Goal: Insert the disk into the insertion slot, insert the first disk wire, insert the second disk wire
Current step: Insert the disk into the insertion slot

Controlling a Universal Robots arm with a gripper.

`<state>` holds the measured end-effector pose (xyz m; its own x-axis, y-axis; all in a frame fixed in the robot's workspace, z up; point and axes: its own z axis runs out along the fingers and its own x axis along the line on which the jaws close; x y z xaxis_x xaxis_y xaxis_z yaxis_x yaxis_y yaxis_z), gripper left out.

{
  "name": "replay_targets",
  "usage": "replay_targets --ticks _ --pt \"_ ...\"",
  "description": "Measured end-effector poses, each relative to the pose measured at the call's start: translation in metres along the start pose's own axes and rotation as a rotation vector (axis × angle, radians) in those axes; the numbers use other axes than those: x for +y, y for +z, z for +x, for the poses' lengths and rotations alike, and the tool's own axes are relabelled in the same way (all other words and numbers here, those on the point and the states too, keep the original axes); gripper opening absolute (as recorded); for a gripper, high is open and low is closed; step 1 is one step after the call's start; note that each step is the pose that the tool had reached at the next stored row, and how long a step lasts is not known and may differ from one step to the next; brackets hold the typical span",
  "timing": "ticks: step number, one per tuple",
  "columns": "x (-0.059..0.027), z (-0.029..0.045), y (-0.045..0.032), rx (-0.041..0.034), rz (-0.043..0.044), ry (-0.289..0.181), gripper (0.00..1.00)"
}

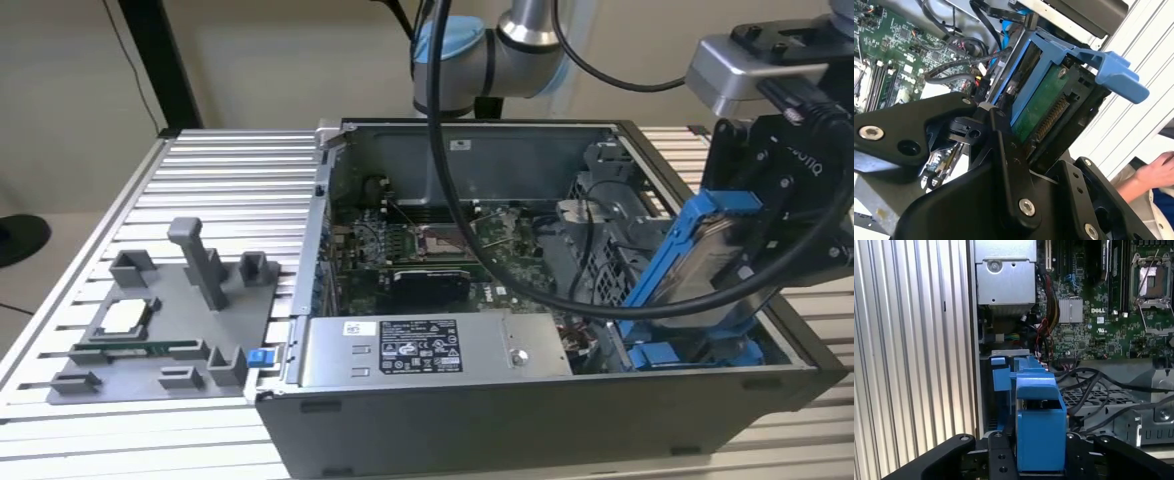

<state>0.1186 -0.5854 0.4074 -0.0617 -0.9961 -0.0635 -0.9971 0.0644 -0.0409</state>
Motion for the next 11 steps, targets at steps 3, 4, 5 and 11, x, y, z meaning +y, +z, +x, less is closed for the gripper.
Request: replay_targets --ticks 3,4,5,11 --pt "0.0003 0.0003 0.0036 -0.0009 0.002 0.0 0.0" --pt "0.0003 0.0003 0.0048 -0.0012 0.0025 0.0 0.0" --pt "0.0004 0.0004 0.0064 -0.0017 0.0031 0.0 0.0" --pt "0.0008 0.0011 0.0171 -0.003 0.0039 0.0 0.0"
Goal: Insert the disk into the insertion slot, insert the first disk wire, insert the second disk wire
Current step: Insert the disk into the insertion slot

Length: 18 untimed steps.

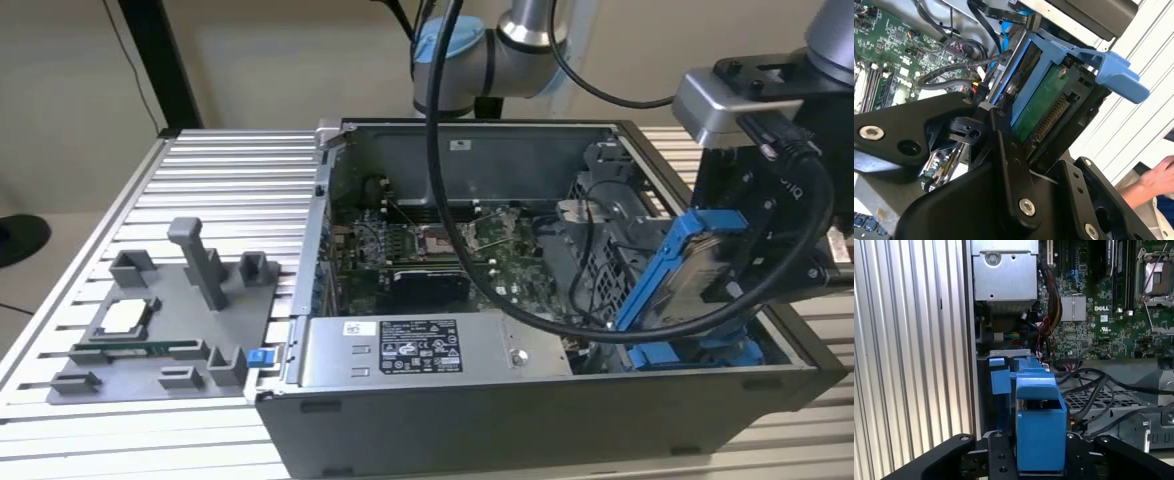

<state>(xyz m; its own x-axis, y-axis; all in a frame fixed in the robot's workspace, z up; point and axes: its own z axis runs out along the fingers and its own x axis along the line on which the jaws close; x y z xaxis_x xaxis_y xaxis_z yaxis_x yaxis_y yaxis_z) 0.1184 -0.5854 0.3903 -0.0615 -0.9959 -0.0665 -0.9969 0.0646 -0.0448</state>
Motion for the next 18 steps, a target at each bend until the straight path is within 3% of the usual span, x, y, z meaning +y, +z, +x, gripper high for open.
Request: replay_targets --ticks 6,9,10,12,18 --pt "0.0005 0.0007 0.0109 -0.0001 0.0001 0.0 0.0" --pt "0.0005 0.0008 0.0114 0.0 0.0 0.0 0.0" --pt "0.0005 0.0008 0.0113 0.0003 0.0 0.0 1.0" --pt "0.0005 0.0008 0.0105 0.0 0.0 0.0 1.0" --pt "-0.0006 -0.0011 -0.0146 -0.0004 0.0 0.0 1.0"
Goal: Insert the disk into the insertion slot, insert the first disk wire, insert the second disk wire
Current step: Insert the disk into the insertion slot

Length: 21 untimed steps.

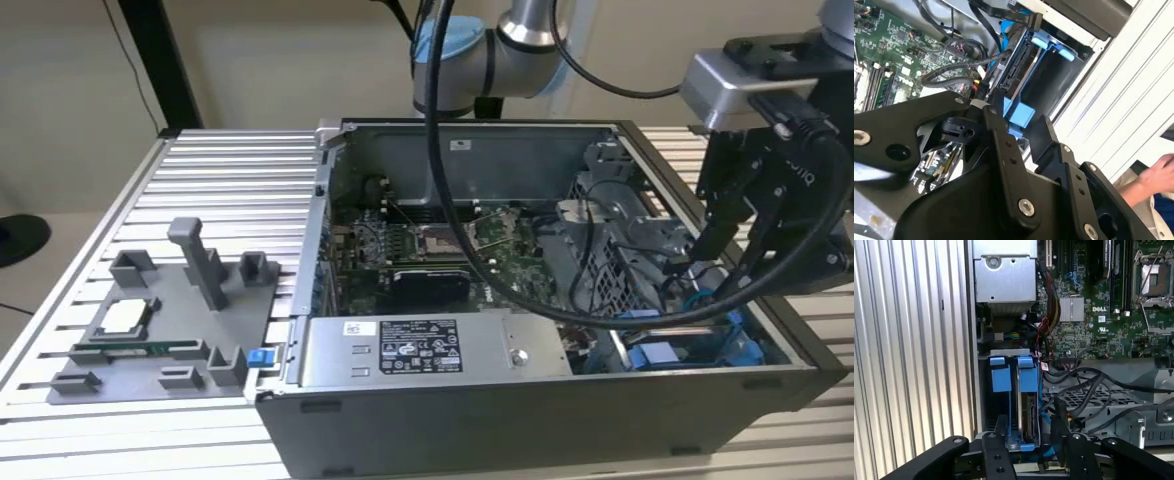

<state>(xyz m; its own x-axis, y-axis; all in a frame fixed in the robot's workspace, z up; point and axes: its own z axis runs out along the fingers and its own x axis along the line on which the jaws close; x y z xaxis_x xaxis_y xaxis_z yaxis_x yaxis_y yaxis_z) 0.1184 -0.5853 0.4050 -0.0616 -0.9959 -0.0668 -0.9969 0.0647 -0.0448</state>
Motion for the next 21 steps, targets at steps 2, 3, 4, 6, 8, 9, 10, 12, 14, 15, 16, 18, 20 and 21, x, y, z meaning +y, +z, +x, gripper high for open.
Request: replay_targets --ticks 2,3,4,6,8,9,10,12,14,15,16,18,20,21 --pt "0.0003 -0.0051 -0.0005 0.0 0.0 0.0 1.0" --pt "0.0008 -0.0083 -0.0004 0.0003 0.0002 0.0 1.0" --pt "0.0015 -0.011 0.0 0.0002 0.001 0.0 1.0" --pt "0.0028 -0.0128 0.0016 -0.0035 0.0029 0.0 1.0" --pt "0.0054 -0.0126 0.004 -0.0077 0.0063 0.0 1.0" --pt "0.0065 -0.0126 0.0057 -0.0086 0.0071 0.0 1.0" --pt "0.0074 -0.0126 0.0074 -0.0096 0.0076 0.0 1.0" --pt "0.0088 -0.0125 0.011 -0.0114 0.0085 0.0 1.0" --pt "0.009 -0.0133 0.0137 -0.0166 0.0086 -0.001 1.0" --pt "0.0091 -0.014 0.0145 -0.0206 0.0082 -0.003 1.0" --pt "0.0092 -0.0146 0.015 -0.025 0.0077 -0.006 1.0" --pt "0.0093 -0.0154 0.0157 -0.0325 0.0074 -0.009 1.0" --pt "0.0094 -0.0159 0.0163 -0.038 0.0088 -0.011 1.0" --pt "0.0094 -0.016 0.0166 -0.0418 0.0101 -0.012 1.0"
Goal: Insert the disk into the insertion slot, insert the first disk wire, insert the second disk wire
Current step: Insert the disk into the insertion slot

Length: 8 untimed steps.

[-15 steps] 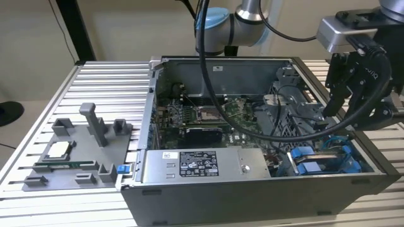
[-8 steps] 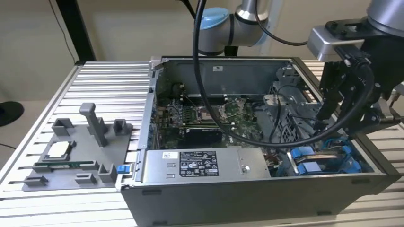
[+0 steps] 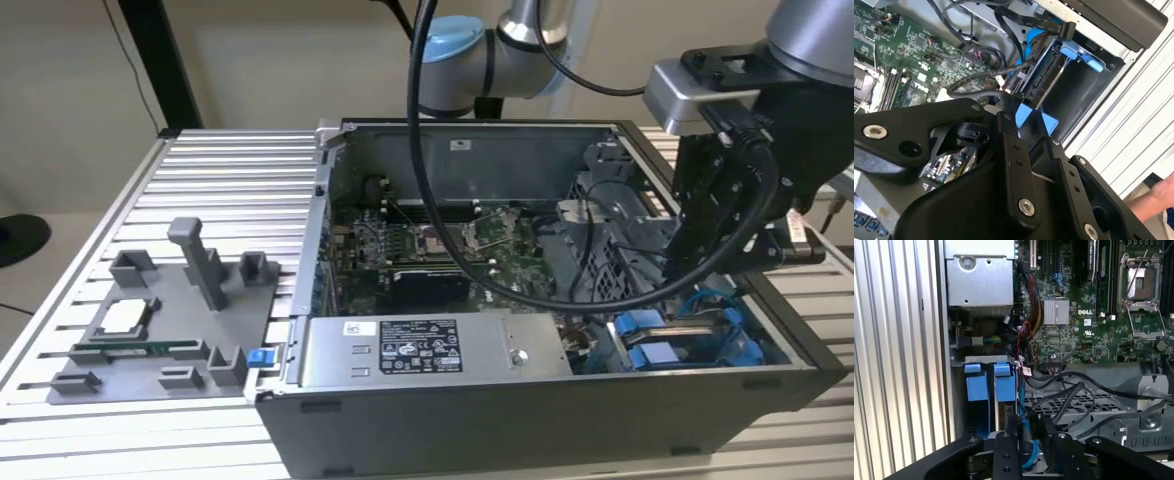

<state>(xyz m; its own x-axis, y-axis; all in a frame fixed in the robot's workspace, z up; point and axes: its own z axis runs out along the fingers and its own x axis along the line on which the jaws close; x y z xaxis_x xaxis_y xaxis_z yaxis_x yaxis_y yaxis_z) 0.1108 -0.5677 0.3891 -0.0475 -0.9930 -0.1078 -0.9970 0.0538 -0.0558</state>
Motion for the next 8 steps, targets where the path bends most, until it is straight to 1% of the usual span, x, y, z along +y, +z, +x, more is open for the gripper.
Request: replay_targets --ticks 2,5,8 --pt "0.0001 -0.0001 0.0006 -0.0113 0.0041 0.0 1.0" --pt "0.0001 0.0 0.0018 -0.0303 0.0094 0.0 1.0" --pt "0.0002 0.0002 0.003 -0.0459 0.015 0.0 1.0"
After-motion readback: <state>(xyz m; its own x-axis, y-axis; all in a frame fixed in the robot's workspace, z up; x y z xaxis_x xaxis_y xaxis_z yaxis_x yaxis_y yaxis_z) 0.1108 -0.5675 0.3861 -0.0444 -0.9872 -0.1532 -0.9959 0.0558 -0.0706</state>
